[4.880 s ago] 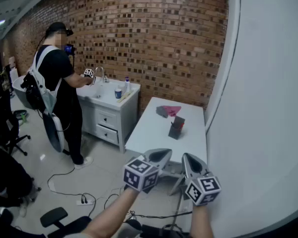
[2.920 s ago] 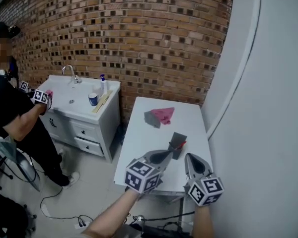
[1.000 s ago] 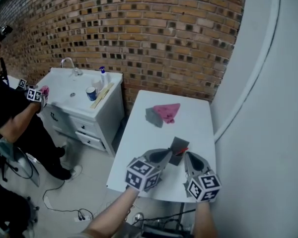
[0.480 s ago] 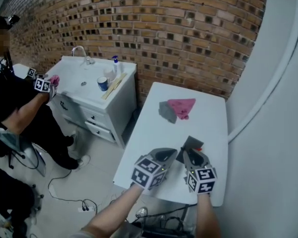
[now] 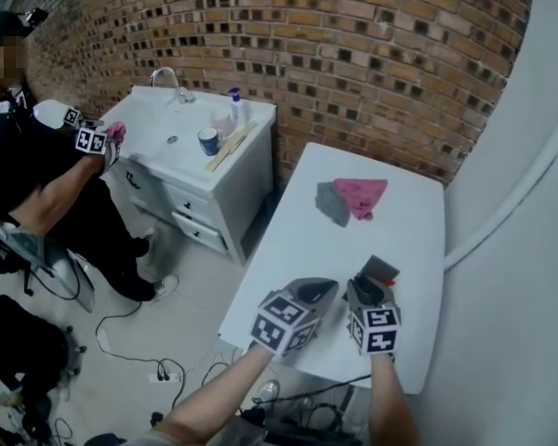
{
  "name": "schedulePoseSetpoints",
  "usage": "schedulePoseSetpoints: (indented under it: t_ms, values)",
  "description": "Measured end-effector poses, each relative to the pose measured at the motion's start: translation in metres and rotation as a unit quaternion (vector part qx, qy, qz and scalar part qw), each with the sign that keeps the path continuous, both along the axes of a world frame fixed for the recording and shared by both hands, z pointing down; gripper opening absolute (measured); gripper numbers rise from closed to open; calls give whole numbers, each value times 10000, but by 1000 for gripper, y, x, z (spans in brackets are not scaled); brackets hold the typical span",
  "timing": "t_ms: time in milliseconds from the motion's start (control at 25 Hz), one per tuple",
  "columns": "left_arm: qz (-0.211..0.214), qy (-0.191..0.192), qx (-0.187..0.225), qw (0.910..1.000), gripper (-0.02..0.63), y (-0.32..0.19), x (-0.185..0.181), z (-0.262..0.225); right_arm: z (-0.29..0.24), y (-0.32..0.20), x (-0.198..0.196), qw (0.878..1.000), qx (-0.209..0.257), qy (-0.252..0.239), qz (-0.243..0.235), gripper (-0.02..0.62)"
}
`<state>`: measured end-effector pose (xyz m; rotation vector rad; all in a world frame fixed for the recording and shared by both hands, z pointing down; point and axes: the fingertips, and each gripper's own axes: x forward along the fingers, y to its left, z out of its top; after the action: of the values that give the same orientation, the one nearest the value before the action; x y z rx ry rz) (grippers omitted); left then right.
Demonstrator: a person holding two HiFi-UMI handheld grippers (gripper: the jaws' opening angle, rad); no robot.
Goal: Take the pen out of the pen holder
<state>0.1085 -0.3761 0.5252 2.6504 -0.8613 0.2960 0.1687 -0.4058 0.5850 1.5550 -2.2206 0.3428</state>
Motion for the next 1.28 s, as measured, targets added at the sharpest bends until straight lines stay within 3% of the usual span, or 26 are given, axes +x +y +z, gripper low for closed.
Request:
schedulePoseSetpoints:
  t_ms: [200, 400, 880, 1280]
  values:
    - [-58, -61, -98, 9999, 3, 0, -2, 5, 6, -7, -1, 9998, -53, 182, -29, 128]
    - [-41, -55, -72, 10000, 3, 0, 1, 6, 6, -7, 2, 9997, -1, 242, -43, 60]
    - [138, 82, 178, 9997, 3, 3, 10, -18, -65, 10, 25, 9973, 684, -22, 275, 43]
    - [433, 348, 566, 9968, 3, 16, 28, -68, -144, 49, 41, 9873, 1472, -354, 478, 43]
